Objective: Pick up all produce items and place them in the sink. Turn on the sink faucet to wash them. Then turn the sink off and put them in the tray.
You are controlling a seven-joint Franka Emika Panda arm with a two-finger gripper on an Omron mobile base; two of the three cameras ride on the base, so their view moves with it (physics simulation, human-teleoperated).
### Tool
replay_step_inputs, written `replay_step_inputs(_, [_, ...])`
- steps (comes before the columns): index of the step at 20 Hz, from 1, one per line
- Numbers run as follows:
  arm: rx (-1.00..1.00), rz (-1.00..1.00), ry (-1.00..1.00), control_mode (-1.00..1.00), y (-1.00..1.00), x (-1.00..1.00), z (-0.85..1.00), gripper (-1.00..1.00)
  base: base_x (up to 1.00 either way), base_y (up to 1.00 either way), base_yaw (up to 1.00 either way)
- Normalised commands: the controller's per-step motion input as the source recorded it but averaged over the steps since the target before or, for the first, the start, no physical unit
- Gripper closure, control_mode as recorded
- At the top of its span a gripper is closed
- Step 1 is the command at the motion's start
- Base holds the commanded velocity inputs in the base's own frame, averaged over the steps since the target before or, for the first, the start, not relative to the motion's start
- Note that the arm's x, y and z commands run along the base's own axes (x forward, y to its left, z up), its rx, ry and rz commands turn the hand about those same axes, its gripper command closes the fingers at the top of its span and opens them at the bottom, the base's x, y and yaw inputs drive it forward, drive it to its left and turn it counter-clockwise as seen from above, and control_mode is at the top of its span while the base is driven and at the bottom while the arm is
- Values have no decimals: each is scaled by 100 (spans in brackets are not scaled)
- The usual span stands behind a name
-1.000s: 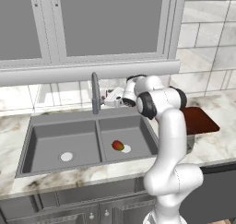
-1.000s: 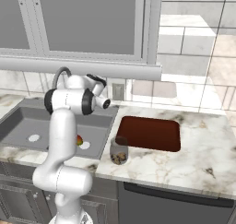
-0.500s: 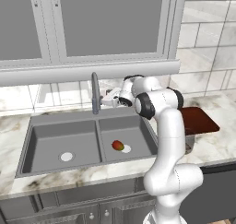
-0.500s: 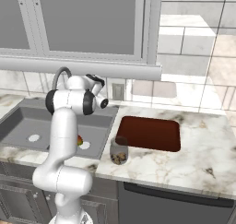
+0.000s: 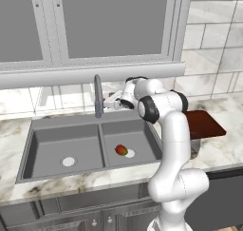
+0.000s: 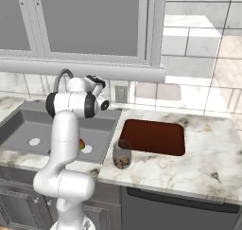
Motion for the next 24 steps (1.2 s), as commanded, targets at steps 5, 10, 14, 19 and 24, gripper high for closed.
replay_step_inputs(5, [7,0,10,-100,0,52,-5,-100,0,0,0])
replay_step_inputs(10, [11,0,13,-100,0,58,-3,100,0,0,0])
replay_step_inputs(14, [14,-1,17,-100,-8,63,0,100,0,0,0])
replay_step_inputs(19, [19,-9,22,-100,-49,60,0,100,0,0,0])
replay_step_inputs(24, [22,-15,26,-100,-82,61,0,100,0,0,0])
